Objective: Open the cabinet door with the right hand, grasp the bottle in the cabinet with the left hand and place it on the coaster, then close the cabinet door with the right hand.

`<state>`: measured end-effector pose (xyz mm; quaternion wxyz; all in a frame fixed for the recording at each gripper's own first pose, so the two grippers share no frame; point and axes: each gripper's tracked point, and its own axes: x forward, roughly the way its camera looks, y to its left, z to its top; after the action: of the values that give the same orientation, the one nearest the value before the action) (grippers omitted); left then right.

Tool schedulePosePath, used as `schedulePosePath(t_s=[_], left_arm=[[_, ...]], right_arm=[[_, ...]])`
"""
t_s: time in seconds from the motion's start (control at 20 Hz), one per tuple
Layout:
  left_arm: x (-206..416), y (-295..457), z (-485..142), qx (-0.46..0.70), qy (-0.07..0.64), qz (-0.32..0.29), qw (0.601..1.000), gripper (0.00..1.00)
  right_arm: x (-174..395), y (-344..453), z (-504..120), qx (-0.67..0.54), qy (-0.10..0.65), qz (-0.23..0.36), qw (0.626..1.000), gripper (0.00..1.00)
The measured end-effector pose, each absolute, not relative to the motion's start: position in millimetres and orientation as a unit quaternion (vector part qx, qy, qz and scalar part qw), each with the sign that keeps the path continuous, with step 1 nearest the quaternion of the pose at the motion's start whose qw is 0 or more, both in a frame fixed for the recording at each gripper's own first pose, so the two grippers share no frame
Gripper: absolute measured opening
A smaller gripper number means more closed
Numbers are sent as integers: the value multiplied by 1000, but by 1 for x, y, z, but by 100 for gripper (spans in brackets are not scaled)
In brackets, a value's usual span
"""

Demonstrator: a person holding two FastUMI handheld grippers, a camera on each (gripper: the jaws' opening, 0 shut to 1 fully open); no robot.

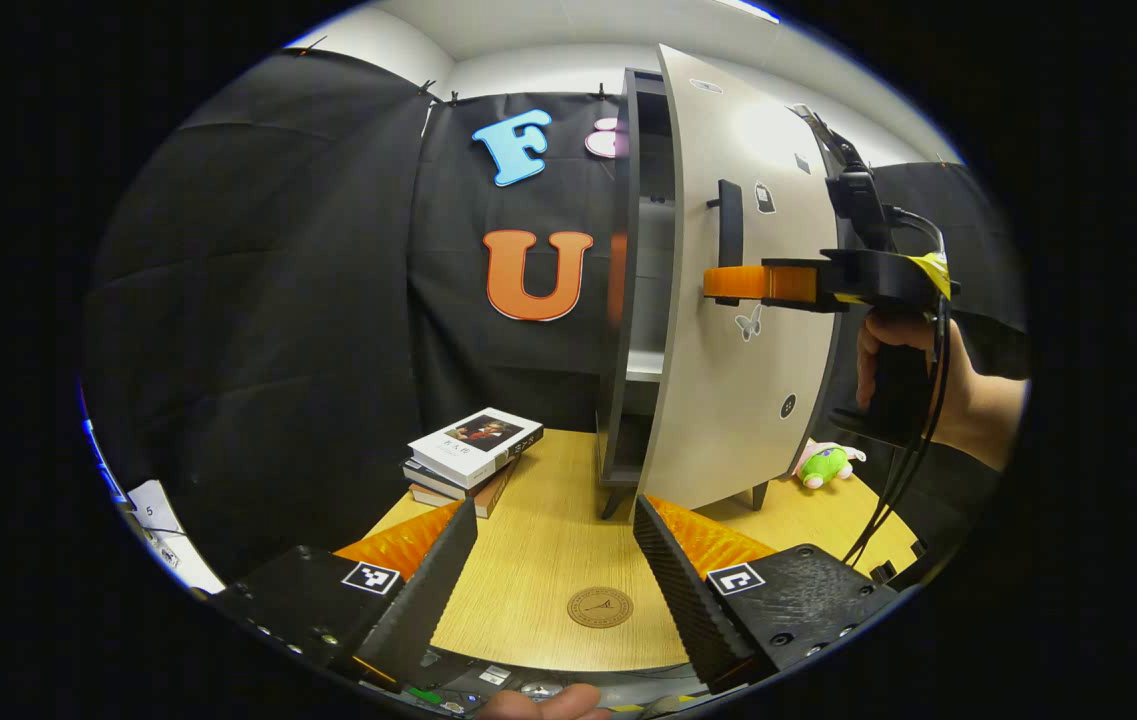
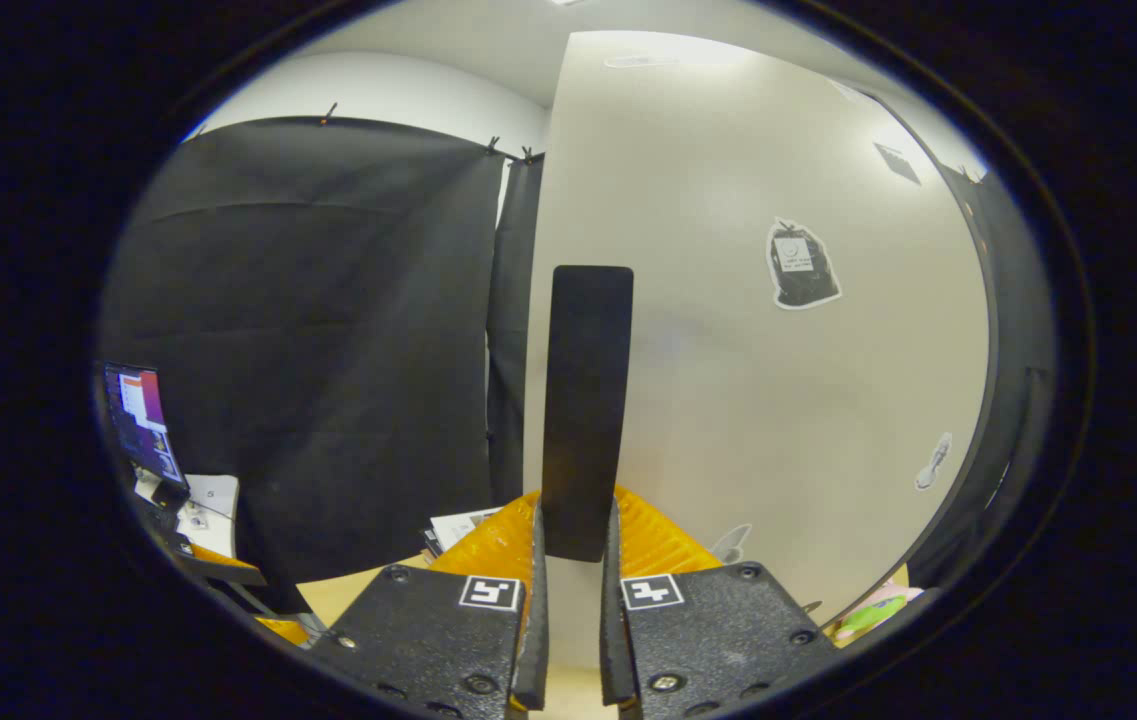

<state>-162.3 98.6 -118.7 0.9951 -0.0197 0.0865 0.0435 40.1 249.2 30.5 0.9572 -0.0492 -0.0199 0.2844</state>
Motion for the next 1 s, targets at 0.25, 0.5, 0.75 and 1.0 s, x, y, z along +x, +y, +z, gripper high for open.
schedulePosePath(t_s=[0.25, 0.5, 0.75, 1.0], left_arm=[[-156, 86, -116, -16, 86, 41, 995, 96], [-154, 66, -115, -9, 84, 33, 996, 95], [-152, 48, -116, -11, 87, 27, 996, 96], [-147, 30, -118, -14, 90, 17, 996, 95]], right_arm=[[25, 244, 26, -48, -20, 309, 950, 24], [16, 236, 25, -42, -17, 331, 943, 23], [9, 228, 23, -38, -15, 349, 936, 24], [3, 218, 22, -31, -10, 357, 933, 24]])
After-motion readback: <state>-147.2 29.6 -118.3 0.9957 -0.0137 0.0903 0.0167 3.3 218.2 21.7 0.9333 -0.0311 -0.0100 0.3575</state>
